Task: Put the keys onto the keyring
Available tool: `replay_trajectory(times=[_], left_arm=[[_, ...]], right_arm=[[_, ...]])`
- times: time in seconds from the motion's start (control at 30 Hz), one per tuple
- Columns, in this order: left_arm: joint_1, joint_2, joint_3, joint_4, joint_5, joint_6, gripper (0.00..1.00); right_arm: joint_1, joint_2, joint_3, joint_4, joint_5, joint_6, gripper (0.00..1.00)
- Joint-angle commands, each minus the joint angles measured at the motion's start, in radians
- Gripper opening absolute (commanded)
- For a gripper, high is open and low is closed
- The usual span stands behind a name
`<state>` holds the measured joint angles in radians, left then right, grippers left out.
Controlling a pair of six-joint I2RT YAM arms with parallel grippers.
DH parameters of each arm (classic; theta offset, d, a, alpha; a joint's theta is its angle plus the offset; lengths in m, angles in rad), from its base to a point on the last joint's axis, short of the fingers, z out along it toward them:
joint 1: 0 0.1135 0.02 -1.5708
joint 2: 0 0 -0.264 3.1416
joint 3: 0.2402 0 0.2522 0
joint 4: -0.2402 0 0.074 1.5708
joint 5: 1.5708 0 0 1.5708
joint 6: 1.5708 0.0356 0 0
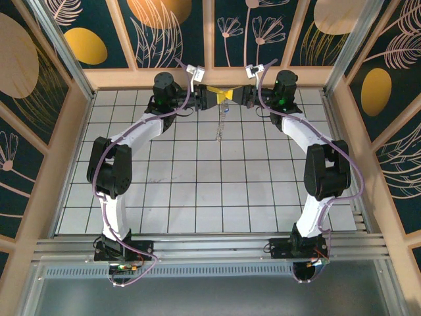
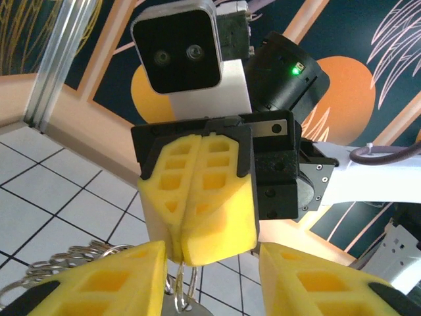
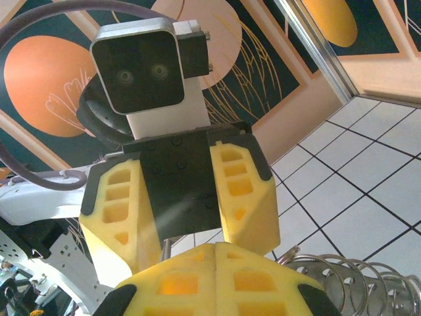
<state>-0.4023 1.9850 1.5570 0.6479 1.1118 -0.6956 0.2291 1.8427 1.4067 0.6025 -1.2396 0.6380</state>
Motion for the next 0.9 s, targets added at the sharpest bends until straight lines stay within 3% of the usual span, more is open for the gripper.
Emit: replay_trajectory(times=[0.0, 0.53, 0.7, 0.87], left_arm=[[-0.007, 0.008, -0.005, 0.048, 0.031, -0.007, 0.37], [-0.012, 0.006, -0.011, 0.079, 0.036, -0.018, 0.09], [-0.016, 0.006, -0.008, 0.084, 0.037, -0.020, 0.07], [-0.024, 0.011, -0.005, 0.084, 0.043, -0.020, 0.12]], right_arm=[[0.004, -0.022, 0.037, 0.063, -0.011, 0.008, 0.00], [0.008, -0.017, 0.038, 0.069, -0.014, 0.014, 0.00], [0.010, -0.017, 0.040, 0.067, -0.015, 0.013, 0.00], [0.011, -0.015, 0.039, 0.065, -0.014, 0.011, 0.00]])
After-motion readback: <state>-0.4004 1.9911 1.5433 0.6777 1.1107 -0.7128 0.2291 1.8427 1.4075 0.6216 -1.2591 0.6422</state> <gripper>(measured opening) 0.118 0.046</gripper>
